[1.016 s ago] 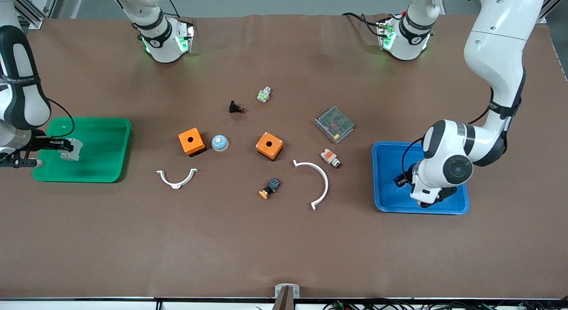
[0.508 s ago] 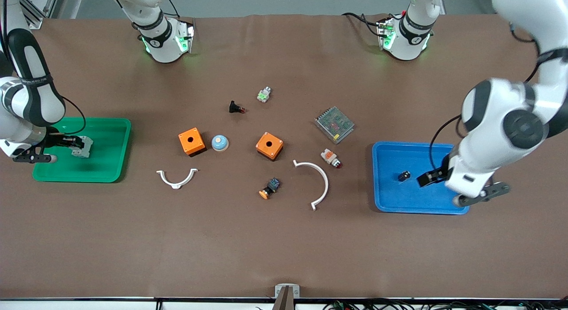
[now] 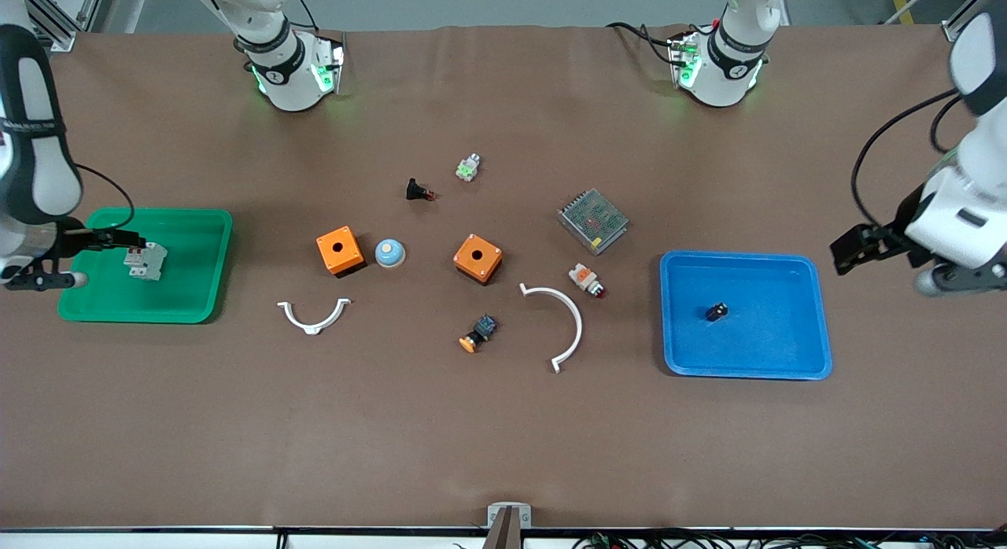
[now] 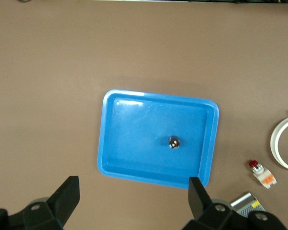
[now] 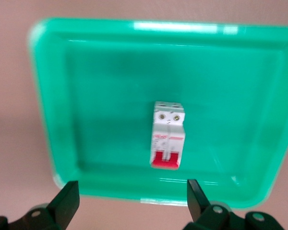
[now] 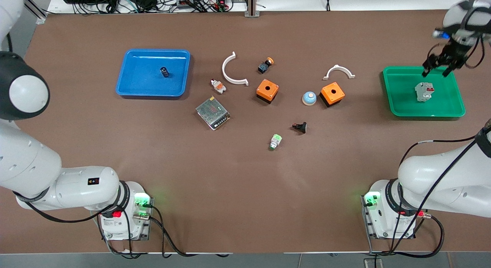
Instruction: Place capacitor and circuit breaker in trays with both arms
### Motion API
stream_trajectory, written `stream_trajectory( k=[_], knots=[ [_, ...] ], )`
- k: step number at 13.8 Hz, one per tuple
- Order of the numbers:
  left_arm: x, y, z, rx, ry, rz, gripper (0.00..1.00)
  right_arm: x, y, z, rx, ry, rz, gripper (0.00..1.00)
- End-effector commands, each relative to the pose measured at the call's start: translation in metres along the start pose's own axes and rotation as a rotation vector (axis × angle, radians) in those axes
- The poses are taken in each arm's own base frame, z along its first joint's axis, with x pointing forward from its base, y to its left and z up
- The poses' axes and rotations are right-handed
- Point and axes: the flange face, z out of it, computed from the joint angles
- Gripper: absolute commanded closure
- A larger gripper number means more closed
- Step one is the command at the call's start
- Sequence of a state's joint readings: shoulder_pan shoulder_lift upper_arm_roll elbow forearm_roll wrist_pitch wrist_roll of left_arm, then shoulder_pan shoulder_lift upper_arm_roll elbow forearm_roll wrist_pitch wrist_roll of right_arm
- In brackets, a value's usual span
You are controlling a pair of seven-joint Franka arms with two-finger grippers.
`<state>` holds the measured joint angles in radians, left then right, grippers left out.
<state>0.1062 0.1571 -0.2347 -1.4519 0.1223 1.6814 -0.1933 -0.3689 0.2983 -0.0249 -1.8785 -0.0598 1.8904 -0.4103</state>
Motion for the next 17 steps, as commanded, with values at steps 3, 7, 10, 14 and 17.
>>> stream_trajectory(
  k=[3,7,10,14,17],
  knots=[
    [-0.048,-0.017,-0.025,-0.009,-0.044,0.052,0.0,0.016,-0.096,-0.117,-0.038,-0.064,0.162,0.0],
    [-0.07,-0.006,-0.039,-0.005,-0.063,0.071,0.0,-0.018,-0.184,-0.198,-0.068,0.06,0.172,0.0],
    [-0.077,-0.005,-0.044,-0.053,-0.083,0.042,0.0,-0.04,-0.195,-0.228,-0.017,0.125,0.163,0.0],
    [-0.082,0.001,-0.045,-0.064,-0.093,0.031,0.0,-0.041,-0.203,-0.249,-0.021,0.208,0.148,0.0],
    [-0.08,0.004,-0.042,-0.065,-0.099,0.027,0.0,-0.04,-0.203,-0.267,-0.033,0.264,0.143,0.0]
  ],
)
